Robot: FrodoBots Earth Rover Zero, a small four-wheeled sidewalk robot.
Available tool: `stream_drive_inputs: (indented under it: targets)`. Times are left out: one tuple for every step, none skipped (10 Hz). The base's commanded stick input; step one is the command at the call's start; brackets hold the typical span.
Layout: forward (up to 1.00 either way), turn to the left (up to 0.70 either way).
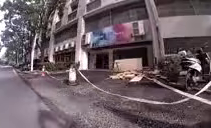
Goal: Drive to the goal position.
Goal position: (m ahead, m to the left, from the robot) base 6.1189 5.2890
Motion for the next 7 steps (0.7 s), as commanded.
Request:
stream_drive_inputs:
  targets:
    - [0.7,-0.14]
    - [0.7,-0.14]
    - [0.7,-0.14]
    - [0.7,-0.14]
    - [0.7,-0.14]
    - [0.7,-0.14]
    - [0.7,-0.14]
